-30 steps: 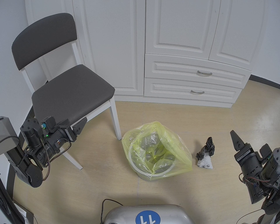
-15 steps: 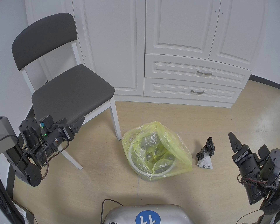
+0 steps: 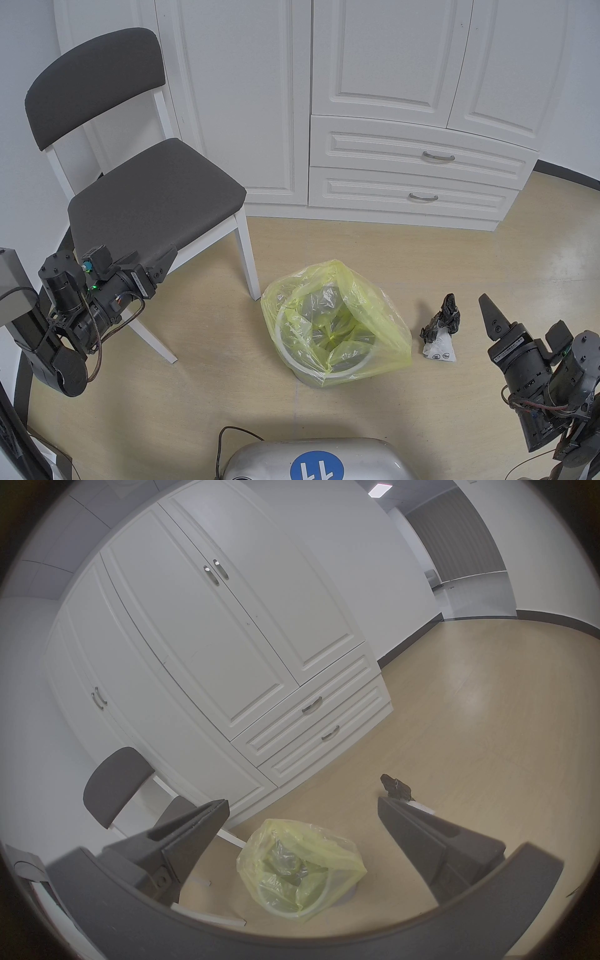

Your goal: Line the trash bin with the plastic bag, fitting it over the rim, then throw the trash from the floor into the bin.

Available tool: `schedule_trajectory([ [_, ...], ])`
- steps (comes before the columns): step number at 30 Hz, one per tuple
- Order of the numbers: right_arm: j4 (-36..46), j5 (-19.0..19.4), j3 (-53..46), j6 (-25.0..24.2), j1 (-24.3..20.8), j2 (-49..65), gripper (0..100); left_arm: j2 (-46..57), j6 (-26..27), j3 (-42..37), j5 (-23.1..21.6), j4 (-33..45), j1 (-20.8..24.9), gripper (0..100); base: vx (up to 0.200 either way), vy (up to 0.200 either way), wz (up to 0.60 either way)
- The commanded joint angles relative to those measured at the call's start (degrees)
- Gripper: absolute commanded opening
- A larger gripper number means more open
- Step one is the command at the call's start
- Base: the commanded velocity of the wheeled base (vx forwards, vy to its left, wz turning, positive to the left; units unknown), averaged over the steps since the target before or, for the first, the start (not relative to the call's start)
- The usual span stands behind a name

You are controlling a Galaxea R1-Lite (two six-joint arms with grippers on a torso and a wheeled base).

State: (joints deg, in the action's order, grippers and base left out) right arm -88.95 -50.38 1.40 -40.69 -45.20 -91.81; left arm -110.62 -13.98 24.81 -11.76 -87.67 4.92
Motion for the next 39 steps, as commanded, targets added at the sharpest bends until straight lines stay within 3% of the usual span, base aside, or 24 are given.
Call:
schedule_trajectory([
  [1, -1.05, 0.11, -1.31, 0.61, -0.41, 0.14, 100, 0.23, 0.1, 0.15, -0.01, -0.04, 0.17, 100, 0.0, 0.0, 0.0],
  [8, -1.05, -1.12, -0.96, 6.77, -0.41, 0.23, 100, 2.42, -0.17, -1.25, 0.43, -0.04, 0.52, 100, 0.0, 0.0, 0.0],
  [18, -1.05, -3.05, -1.4, 8.96, 0.2, 2.42, 100, 4.01, -0.34, -5.03, 0.69, -0.04, 3.78, 100, 0.0, 0.0, 0.0],
  [19, -1.05, -2.61, -1.4, 13.01, 0.2, 3.13, 100, 5.24, -0.34, -5.91, 0.69, -0.04, 4.83, 100, 0.0, 0.0, 0.0],
  [21, -1.05, -2.35, -1.23, 16.08, 0.38, 2.51, 100, 5.68, -0.26, -6.18, 0.69, -0.04, 5.53, 100, 0.0, 0.0, 0.0],
  [29, -1.05, -1.03, -1.4, 21.8, 0.55, 0.05, 100, 7.17, 0.27, -8.11, 0.78, -0.04, 5.62, 100, 0.0, 0.0, 0.0],
  [30, -1.05, -0.77, -1.4, 25.84, 1.78, -0.04, 100, 7.52, 0.71, -8.81, 0.95, -0.04, 5.62, 100, 0.0, 0.0, 0.0],
  [34, -1.05, -0.07, -1.4, 34.28, 4.69, 1.98, 100, 9.02, 2.82, -10.22, 3.06, -0.04, 5.62, 100, 0.0, 0.0, 0.0],
  [35, -1.05, 2.31, -1.4, 39.73, 5.12, 5.85, 100, 11.21, 3.7, -10.75, 3.33, 0.05, 5.27, 100, 0.0, 0.0, 0.0],
  [37, -1.05, 2.31, -1.4, 39.73, 5.12, 5.85, 100, 11.21, 3.7, -10.75, 3.33, 0.05, 5.27, 100, 0.0, 0.0, 0.0],
  [38, -1.05, 10.75, -1.4, 50.8, 6.71, 14.64, 100, 15.78, 4.84, -12.06, 3.33, 0.05, 4.92, 100, 0.0, 0.0, 0.0],
  [39, -1.05, 13.29, -1.4, 53.08, 10.13, 17.01, 100, 18.16, 5.46, -12.85, 3.33, 0.05, 4.92, 100, 0.0, 0.0, 0.0],
])
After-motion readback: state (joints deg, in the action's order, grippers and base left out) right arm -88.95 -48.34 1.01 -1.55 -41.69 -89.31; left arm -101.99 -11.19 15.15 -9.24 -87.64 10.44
